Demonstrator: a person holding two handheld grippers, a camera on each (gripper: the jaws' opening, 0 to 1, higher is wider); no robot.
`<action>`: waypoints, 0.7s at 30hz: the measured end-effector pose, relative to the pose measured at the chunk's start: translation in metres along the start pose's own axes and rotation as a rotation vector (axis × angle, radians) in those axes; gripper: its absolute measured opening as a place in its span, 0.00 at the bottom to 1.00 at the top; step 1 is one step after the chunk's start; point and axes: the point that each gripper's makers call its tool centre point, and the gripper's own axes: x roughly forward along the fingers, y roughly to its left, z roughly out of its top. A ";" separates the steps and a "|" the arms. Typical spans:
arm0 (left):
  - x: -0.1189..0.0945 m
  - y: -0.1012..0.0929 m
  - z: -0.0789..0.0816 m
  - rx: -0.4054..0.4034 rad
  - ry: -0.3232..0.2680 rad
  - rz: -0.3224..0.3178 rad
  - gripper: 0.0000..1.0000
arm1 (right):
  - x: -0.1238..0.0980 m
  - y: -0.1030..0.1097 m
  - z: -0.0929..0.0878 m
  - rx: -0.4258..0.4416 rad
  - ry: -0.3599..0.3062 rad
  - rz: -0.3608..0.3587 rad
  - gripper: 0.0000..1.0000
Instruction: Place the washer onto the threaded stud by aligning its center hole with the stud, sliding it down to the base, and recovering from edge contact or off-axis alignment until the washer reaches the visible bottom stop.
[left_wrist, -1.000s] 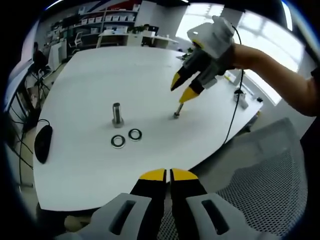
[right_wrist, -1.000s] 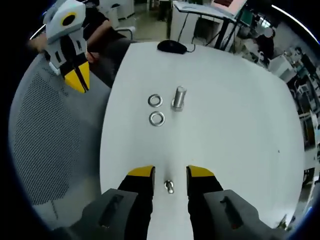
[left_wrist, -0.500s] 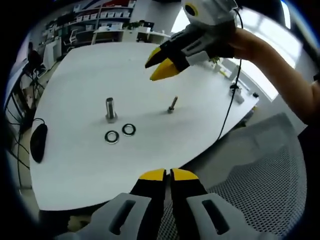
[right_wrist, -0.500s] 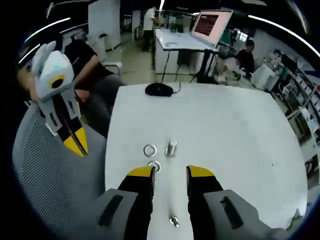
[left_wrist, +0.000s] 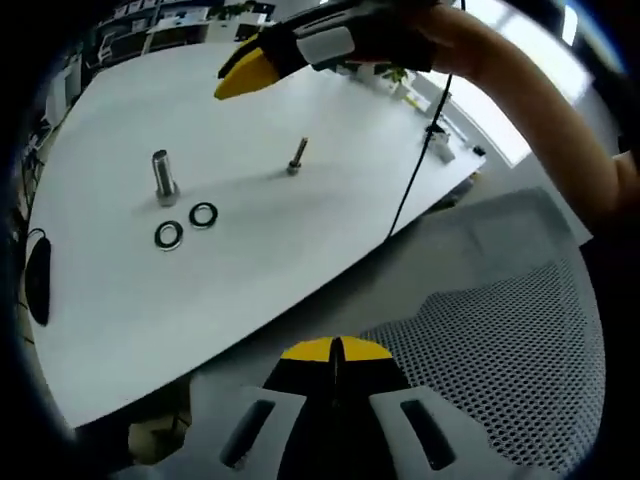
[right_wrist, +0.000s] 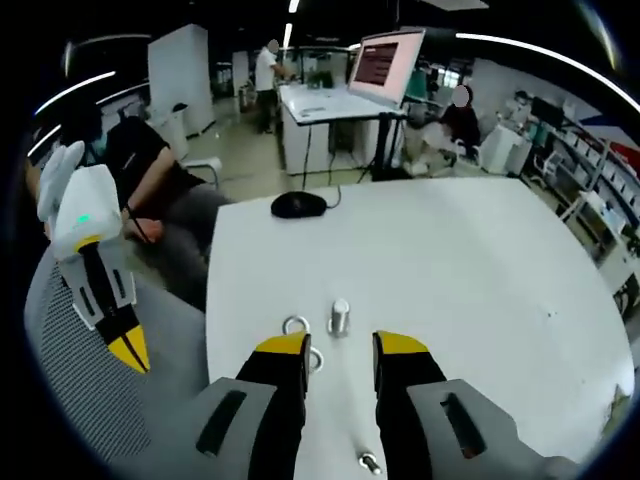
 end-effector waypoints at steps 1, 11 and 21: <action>0.000 -0.001 0.000 -0.011 -0.002 -0.005 0.00 | 0.004 0.002 0.000 0.001 0.005 0.004 0.26; 0.002 0.000 0.000 -0.030 0.002 0.001 0.00 | 0.039 0.011 0.006 -0.042 0.061 0.068 0.26; -0.001 -0.001 0.000 -0.108 -0.014 -0.023 0.00 | 0.063 0.017 0.015 -0.092 0.101 0.138 0.27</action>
